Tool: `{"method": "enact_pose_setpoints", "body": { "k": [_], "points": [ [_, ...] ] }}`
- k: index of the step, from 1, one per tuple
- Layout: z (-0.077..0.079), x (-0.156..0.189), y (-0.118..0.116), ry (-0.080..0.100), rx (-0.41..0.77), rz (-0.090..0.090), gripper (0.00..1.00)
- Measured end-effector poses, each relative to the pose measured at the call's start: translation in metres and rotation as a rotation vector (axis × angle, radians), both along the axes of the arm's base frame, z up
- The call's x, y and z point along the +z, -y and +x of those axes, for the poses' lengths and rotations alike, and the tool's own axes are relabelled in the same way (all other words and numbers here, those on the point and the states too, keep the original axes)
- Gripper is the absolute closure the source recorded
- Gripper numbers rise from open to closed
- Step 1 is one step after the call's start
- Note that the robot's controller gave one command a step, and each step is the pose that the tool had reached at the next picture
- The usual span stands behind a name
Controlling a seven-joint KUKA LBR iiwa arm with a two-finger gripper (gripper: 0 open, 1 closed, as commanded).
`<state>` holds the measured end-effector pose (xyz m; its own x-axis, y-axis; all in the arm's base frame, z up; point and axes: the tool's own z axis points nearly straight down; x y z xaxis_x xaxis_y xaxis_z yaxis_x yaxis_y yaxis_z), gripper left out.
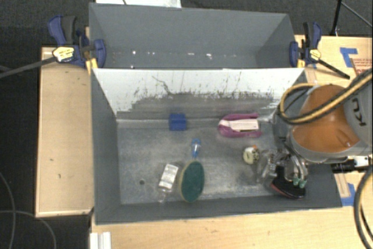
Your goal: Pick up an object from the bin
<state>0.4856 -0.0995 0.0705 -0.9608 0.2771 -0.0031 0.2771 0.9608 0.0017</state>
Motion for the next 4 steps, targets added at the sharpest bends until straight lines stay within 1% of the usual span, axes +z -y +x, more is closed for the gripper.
{"method": "enact_pose_setpoints", "body": {
  "k": [1,2,3,4],
  "points": [
    [0.0,0.0,0.001,-0.001,0.001,-0.001,0.0],
    [0.023,0.003,0.05,0.001,0.234,-0.003,0.0],
    [0.022,0.003,0.05,0.0,0.234,-0.002,1.0],
    [0.032,0.111,0.049,0.007,0.229,-0.005,1.0]
  ]
}}
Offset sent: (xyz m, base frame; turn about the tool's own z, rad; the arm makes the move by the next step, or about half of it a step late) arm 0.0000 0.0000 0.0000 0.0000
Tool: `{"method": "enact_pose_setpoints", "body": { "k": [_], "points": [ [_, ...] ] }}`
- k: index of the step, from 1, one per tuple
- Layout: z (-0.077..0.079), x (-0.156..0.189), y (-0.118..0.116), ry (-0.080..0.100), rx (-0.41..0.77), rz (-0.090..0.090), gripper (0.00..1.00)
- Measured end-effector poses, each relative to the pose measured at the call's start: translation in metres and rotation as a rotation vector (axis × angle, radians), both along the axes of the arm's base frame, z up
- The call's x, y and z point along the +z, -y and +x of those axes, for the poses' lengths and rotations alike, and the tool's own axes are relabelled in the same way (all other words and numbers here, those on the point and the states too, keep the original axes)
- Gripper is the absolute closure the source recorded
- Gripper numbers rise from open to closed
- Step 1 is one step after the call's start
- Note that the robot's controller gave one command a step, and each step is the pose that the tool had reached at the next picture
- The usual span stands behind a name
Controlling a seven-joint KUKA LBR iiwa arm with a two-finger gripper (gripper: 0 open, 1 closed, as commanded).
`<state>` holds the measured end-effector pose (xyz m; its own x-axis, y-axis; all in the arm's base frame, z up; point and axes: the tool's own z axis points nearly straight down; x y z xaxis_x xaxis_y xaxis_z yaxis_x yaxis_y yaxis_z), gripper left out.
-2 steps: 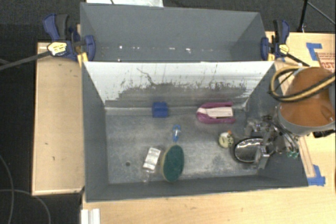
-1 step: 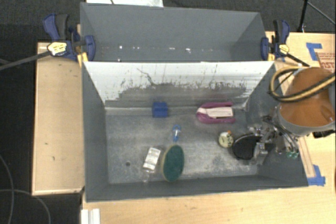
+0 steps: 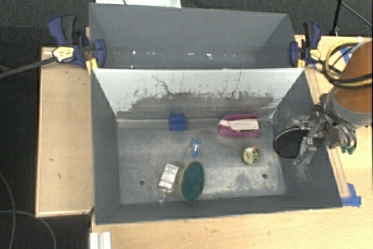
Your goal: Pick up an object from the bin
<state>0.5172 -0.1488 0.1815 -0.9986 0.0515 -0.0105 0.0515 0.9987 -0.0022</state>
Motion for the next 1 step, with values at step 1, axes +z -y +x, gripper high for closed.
{"method": "enact_pose_setpoints", "body": {
  "k": [1],
  "points": [
    [0.0033,0.0954,-0.0228,0.001,0.046,0.0,1.0]
  ]
}}
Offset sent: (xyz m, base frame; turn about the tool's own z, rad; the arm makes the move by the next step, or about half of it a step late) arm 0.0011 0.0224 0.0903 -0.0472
